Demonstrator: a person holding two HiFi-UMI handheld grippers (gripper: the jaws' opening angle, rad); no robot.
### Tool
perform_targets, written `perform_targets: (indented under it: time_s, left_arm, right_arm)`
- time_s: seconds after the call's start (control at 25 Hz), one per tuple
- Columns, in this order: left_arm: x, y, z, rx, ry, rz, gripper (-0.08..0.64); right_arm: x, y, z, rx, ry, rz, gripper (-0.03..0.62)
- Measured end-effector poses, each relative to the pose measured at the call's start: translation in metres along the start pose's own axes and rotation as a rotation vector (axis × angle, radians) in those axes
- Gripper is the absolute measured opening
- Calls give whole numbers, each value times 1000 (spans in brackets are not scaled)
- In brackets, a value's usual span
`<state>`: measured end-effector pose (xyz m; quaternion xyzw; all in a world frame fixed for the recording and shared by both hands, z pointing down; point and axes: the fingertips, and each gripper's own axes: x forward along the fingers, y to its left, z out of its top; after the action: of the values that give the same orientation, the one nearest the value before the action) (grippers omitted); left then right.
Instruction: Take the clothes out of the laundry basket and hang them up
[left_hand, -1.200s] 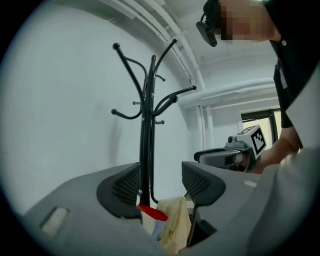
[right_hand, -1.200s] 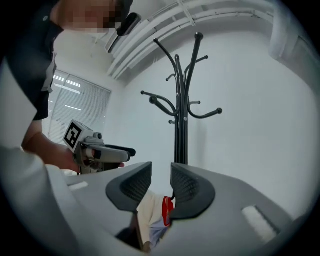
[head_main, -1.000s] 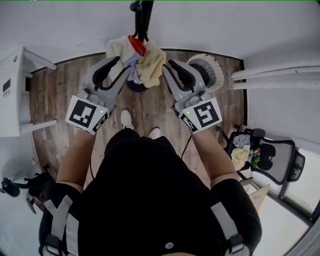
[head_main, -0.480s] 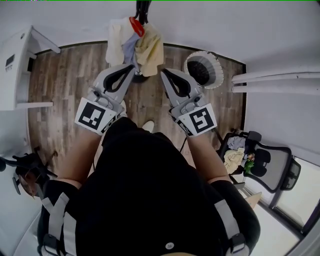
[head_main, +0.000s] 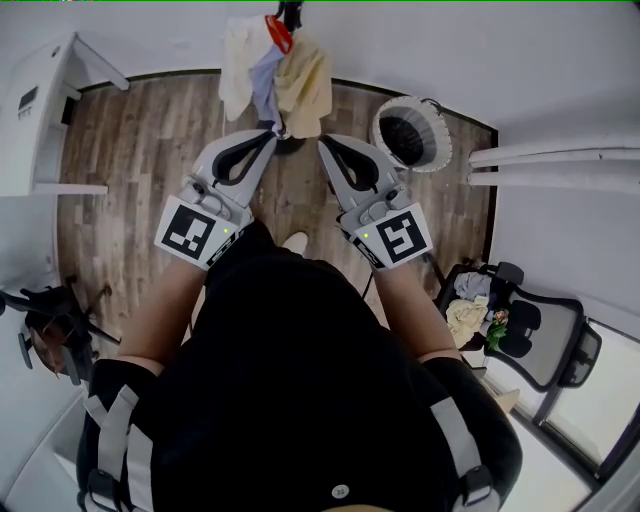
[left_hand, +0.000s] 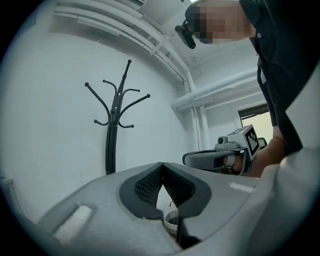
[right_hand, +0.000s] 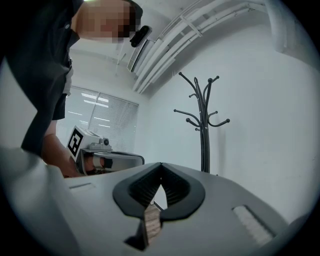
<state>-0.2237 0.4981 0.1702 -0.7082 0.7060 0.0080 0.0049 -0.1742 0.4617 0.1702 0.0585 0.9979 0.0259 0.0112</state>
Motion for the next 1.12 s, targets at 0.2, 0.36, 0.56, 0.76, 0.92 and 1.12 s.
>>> perform_targets:
  time_s: [0.2, 0.36, 0.56, 0.76, 0.92, 1.12]
  left_arm:
    - [-1, 1, -4, -3, 12, 0, 0]
    - [0, 1, -5, 4, 10, -1, 0]
    - [2, 4, -7, -2, 11, 2, 0]
    - [4, 9, -1, -24, -6, -12, 0]
    - [5, 7, -2, -27, -4, -21, 0]
    - [7, 6, -2, -25, -1, -26, 0]
  right_arm:
    - [2, -2, -2, 0, 4, -5, -2]
    - [2, -5, -2, 6, 5, -7, -2]
    - [3, -8, -3, 5, 9, -9, -2]
    - [8, -11, -2, -3, 8, -7, -2]
    - [8, -11, -1, -6, 10, -6, -2]
    - [8, -13, -1, -13, 16, -7, -2]
